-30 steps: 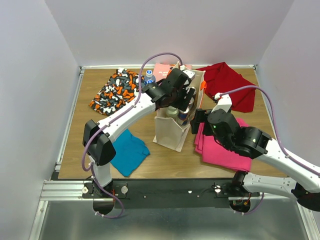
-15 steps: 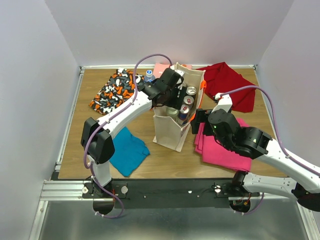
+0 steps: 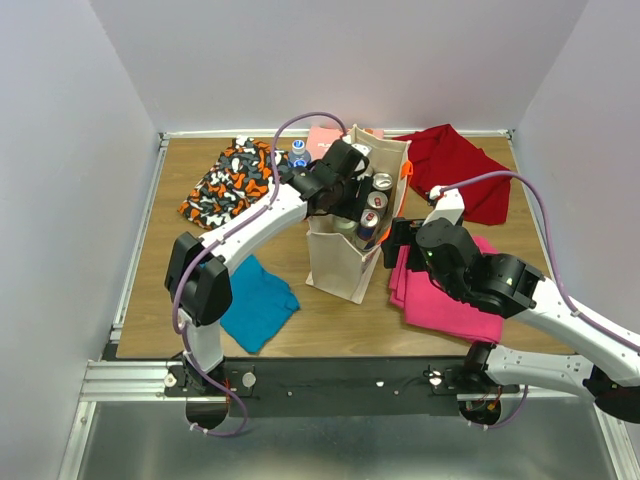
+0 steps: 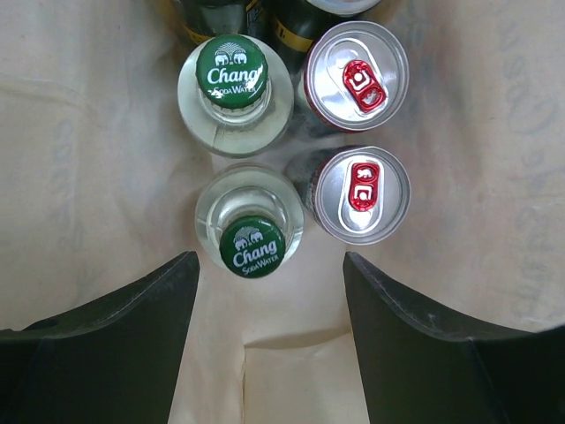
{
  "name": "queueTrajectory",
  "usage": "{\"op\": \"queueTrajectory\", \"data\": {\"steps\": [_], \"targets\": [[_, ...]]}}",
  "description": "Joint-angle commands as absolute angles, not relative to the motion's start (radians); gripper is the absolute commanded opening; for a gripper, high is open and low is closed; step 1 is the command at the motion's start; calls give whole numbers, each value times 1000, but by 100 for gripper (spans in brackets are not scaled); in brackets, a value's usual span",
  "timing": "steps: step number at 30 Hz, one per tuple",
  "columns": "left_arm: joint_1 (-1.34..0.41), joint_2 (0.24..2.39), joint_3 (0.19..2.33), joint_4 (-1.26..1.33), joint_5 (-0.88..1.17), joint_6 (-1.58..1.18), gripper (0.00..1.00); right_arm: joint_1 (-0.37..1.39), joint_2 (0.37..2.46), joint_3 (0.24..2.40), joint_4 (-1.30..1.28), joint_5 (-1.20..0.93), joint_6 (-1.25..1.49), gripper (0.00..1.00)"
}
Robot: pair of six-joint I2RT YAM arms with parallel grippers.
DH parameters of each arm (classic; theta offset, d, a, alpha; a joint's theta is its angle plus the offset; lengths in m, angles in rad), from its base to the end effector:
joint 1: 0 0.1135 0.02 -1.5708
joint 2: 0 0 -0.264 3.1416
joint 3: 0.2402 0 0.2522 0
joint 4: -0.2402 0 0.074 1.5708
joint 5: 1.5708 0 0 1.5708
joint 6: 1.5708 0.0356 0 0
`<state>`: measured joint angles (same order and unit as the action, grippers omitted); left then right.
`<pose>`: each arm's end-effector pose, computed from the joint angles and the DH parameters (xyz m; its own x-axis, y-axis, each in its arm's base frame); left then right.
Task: Take the beverage out of the canvas bag
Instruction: Take out the drink from the canvas bag.
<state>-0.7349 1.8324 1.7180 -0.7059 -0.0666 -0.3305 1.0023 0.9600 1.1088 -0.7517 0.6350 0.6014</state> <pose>0.3081 -0.2753 0.3201 -0.7194 0.2137 -0.6609 0.4249 0.8881 -0.1753 0.1182 0.1458 0.3672 -0.4867 0.0842 -0.8695 -0.1698 0.9672 0.1887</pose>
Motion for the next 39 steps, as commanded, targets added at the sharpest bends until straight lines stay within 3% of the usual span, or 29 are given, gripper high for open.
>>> {"op": "queueTrajectory", "data": {"steps": [1, 10, 15, 21, 28, 39], "targets": [[-733, 1870, 1715, -684, -48, -337, 75, 1006, 951, 1114, -762, 663, 600, 100], [-733, 1887, 1720, -681, -52, -339, 74, 1006, 948, 1114, -769, 670, 600, 100], [-733, 1891, 1721, -675, -52, -339, 66, 1006, 950, 1109, -762, 673, 601, 100], [-733, 1893, 1721, -684, -32, -324, 41, 1006, 950, 1111, -768, 678, 598, 100], [-733, 1891, 1721, -681, -11, -318, 0, 1008, 946, 1104, -765, 687, 597, 100], [-735, 1862, 1781, -707, -17, -304, 0, 1008, 933, 1106, -772, 698, 603, 100]]}}
